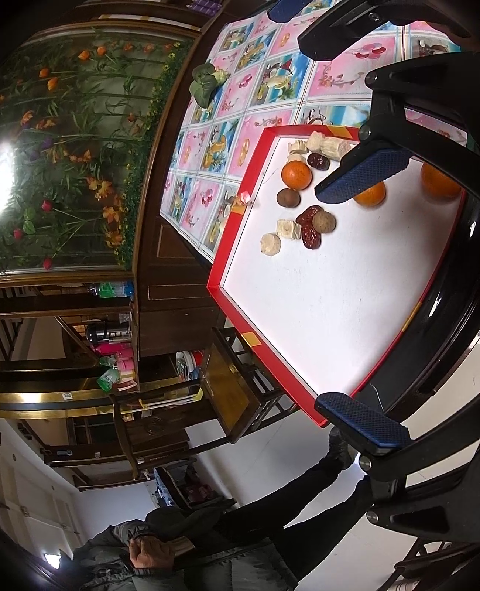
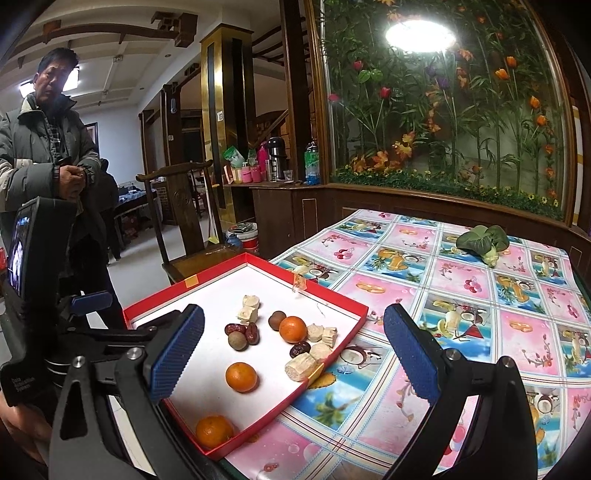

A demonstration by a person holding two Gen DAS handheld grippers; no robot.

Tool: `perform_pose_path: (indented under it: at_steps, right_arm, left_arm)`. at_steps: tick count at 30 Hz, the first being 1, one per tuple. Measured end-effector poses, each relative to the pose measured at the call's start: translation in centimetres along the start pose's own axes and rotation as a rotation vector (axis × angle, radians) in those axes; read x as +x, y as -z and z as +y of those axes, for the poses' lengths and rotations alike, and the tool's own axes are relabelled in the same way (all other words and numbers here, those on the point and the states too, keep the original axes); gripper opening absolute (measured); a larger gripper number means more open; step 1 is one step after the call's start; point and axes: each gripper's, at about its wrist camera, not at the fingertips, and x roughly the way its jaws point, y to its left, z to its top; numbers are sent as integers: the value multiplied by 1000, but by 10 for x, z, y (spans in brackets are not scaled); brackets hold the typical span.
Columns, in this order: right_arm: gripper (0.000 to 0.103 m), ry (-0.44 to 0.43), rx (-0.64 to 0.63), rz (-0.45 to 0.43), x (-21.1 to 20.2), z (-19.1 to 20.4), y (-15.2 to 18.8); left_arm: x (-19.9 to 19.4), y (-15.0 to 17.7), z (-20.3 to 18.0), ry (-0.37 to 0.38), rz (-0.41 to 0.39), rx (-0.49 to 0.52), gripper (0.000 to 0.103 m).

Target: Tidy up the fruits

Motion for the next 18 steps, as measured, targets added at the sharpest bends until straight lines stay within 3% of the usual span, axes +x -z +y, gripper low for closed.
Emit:
perform_pose_path:
  at_steps: [18]
  right_arm:
    - [98,2,4,9,8,-3,1]
  left_arm:
    - [7,2,-3,6,16,17,102]
